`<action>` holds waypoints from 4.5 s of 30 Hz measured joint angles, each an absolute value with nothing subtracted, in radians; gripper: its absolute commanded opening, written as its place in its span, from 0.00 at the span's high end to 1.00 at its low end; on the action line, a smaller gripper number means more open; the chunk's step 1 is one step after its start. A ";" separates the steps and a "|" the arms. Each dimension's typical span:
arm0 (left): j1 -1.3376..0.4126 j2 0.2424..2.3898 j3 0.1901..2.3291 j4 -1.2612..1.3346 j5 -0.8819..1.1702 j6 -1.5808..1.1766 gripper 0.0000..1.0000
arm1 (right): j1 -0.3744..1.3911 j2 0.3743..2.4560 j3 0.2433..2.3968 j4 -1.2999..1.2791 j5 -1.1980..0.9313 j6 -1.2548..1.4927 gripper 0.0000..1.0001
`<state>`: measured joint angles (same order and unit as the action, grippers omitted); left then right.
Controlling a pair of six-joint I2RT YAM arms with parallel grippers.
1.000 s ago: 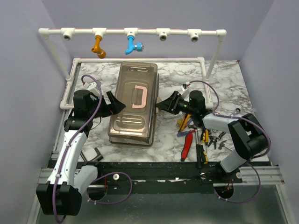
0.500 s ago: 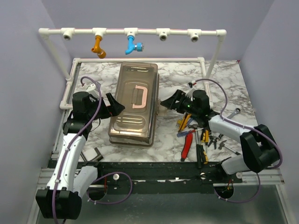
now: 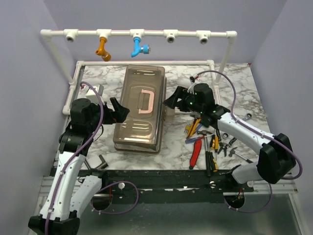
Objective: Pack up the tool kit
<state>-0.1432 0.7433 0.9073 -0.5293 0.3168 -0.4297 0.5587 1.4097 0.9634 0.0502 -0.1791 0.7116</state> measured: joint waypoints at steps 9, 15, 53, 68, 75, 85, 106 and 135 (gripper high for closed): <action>-0.486 0.919 1.141 -0.620 0.041 -0.428 0.20 | 0.656 1.367 1.045 -0.101 -0.005 0.714 0.20; -0.574 1.068 1.240 -0.615 -0.010 -0.437 0.27 | 0.655 1.261 0.974 -0.132 0.125 0.738 0.20; -0.475 1.250 1.165 -0.404 0.494 -0.656 0.60 | 0.654 1.188 0.847 -0.121 0.146 0.768 0.20; -0.397 1.203 1.114 -0.323 0.669 -0.748 0.73 | 0.646 1.206 0.942 -0.127 0.079 0.760 0.25; -0.392 1.203 1.114 -0.311 0.705 -0.753 0.74 | 0.649 1.258 1.118 -0.181 -0.007 0.723 0.43; -0.373 1.188 1.122 -0.234 0.767 -0.769 0.67 | 0.666 1.412 1.206 -0.194 -0.159 0.730 0.65; -0.705 1.326 1.374 -0.638 0.128 -0.580 0.29 | 0.685 1.035 1.032 -0.337 0.274 0.766 0.23; -0.572 1.318 1.121 -0.186 0.567 -0.723 0.39 | 0.685 1.062 0.944 -0.357 0.108 0.760 0.64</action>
<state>-0.5724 1.3182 1.1206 -0.1860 0.5674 -0.7231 0.6853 1.0618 0.9436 -0.3569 0.1078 0.7605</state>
